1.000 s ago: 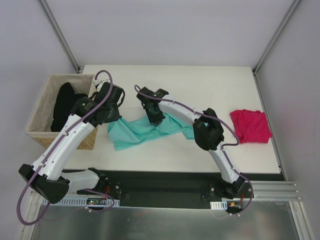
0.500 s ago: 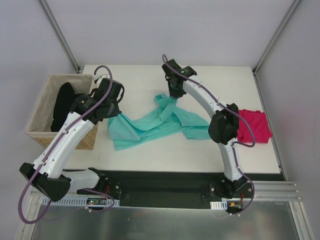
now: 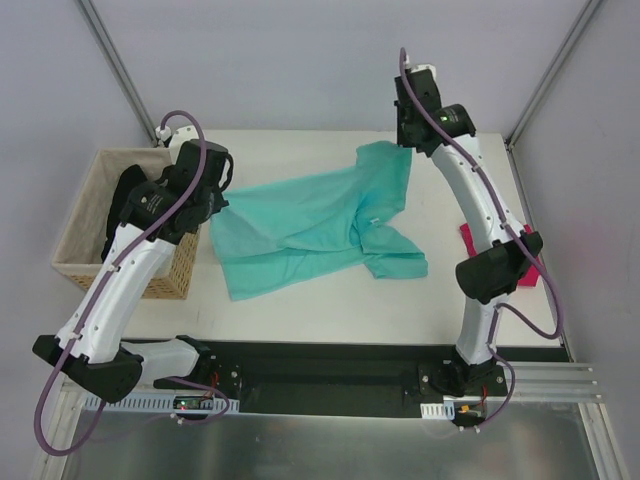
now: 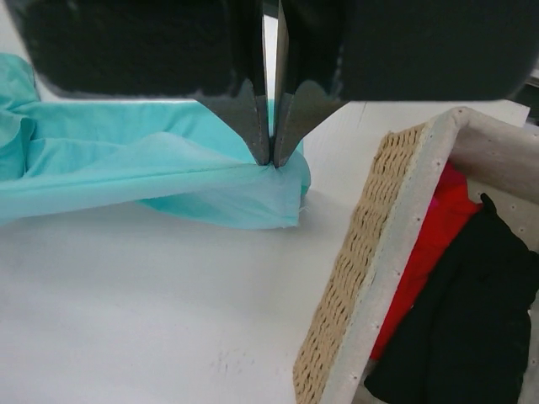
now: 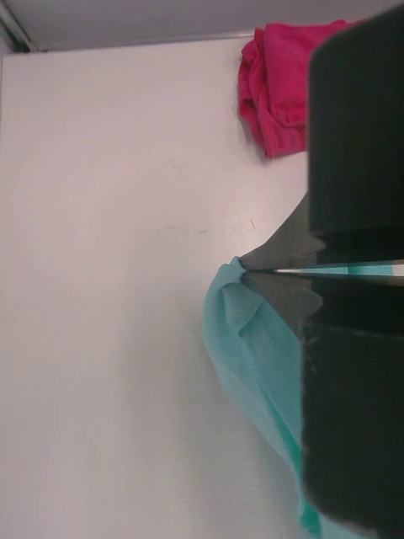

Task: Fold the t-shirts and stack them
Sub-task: Flatten out the tshirt

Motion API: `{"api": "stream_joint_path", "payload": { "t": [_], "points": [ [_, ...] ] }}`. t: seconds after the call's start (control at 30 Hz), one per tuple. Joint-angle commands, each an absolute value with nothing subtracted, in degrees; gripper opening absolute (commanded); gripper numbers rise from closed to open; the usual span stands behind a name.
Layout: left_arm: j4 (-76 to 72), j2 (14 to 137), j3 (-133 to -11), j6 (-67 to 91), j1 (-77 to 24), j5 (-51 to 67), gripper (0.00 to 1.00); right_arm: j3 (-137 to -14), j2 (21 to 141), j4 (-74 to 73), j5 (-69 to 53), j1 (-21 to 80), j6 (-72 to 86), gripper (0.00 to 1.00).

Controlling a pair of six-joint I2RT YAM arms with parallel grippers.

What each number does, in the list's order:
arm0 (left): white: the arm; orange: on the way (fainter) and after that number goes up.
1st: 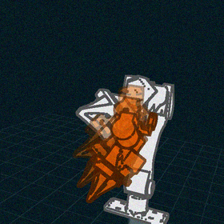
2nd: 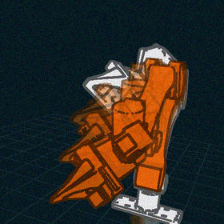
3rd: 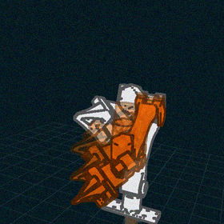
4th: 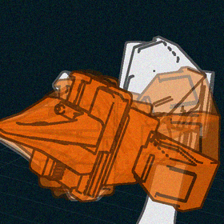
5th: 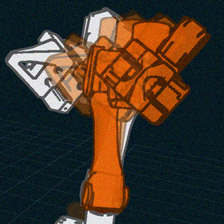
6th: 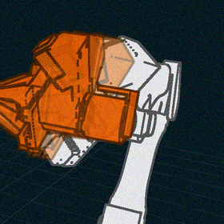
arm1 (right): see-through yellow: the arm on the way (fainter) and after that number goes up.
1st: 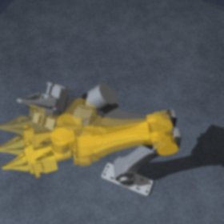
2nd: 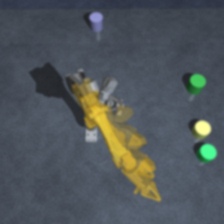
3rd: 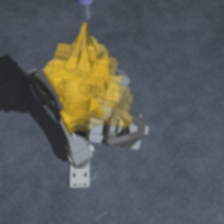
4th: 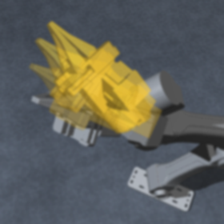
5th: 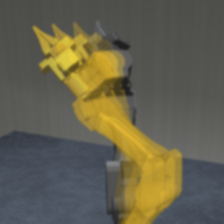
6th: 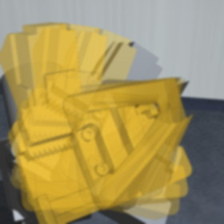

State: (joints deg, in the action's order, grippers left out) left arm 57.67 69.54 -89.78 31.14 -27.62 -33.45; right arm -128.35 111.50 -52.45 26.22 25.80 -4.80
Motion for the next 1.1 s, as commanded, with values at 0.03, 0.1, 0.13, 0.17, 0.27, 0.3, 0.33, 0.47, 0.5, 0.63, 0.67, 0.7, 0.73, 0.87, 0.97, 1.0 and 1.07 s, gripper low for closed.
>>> {"api": "stream_joint_path", "payload": {
  "t": [0.03,0.1,0.13,0.17,0.27,0.3,0.33,0.47,0.5,0.63,0.67,0.7,0.73,0.87,0.97,1.0,1.07],
  "points": [
    [57.0,70.7,-93.2,29.6,-26.6,-38.3,0.00,-131.7,106.9,-49.7,30.3,20.6,-8.8,0.01],
    [57.0,70.6,-93.9,29.6,-26.5,-39.7,0.00,-131.6,105.4,-48.1,30.5,19.2,-9.7,0.01],
    [56.9,70.3,-94.0,29.6,-26.4,-40.3,0.00,-131.7,105.0,-47.5,30.5,18.7,-10.2,0.01],
    [56.8,70.1,-94.5,29.6,-26.1,-41.0,0.00,-131.7,104.6,-46.1,30.8,18.1,-10.7,0.01],
    [56.0,69.6,-95.6,29.2,-25.5,-42.7,0.00,-133.2,103.7,-44.2,31.3,16.9,-12.4,0.01],
    [55.4,69.3,-95.9,29.0,-25.4,-43.0,0.00,-134.9,103.6,-44.2,31.1,16.5,-12.7,0.01],
    [54.9,69.3,-96.6,28.8,-25.3,-43.2,0.00,-135.4,103.5,-43.9,31.0,16.3,-12.9,0.01],
    [53.7,69.4,-98.8,27.1,-25.2,-44.8,0.00,-135.1,101.1,-41.0,30.1,15.6,-14.3,0.01],
    [53.4,69.3,-99.1,26.8,-25.2,-45.2,0.00,-134.6,100.5,-40.2,29.8,15.7,-14.4,0.01],
    [49.6,68.5,-99.8,23.3,-25.1,-46.4,0.00,-132.9,97.8,-36.9,30.0,15.8,-15.9,0.01],
    [49.1,68.5,-100.0,22.9,-25.0,-46.9,0.00,-132.7,96.9,-36.4,30.5,15.8,-16.7,0.01],
    [48.6,68.3,-100.3,22.3,-25.0,-47.1,0.00,-132.6,96.3,-36.0,31.0,15.7,-17.2,0.01],
    [48.0,68.1,-100.6,21.2,-25.0,-47.1,0.00,-132.5,96.0,-35.3,31.4,15.8,-17.6,0.01],
    [46.5,67.9,-102.1,19.7,-25.0,-47.7,0.00,-130.7,93.3,-32.3,32.5,15.8,-19.5,0.01],
    [45.5,67.2,-102.5,19.1,-25.0,-48.1,0.00,-130.4,91.9,-31.0,33.3,15.8,-20.7,0.01],
    [45.0,66.7,-102.3,18.9,-25.0,-48.2,0.00,-130.3,91.6,-30.9,33.5,15.8,-21.3,0.01],
    [44.6,66.4,-102.3,18.4,-25.0,-48.6,0.00,-130.3,91.0,-30.5,33.9,15.9,-21.7,0.01]
  ]
}}
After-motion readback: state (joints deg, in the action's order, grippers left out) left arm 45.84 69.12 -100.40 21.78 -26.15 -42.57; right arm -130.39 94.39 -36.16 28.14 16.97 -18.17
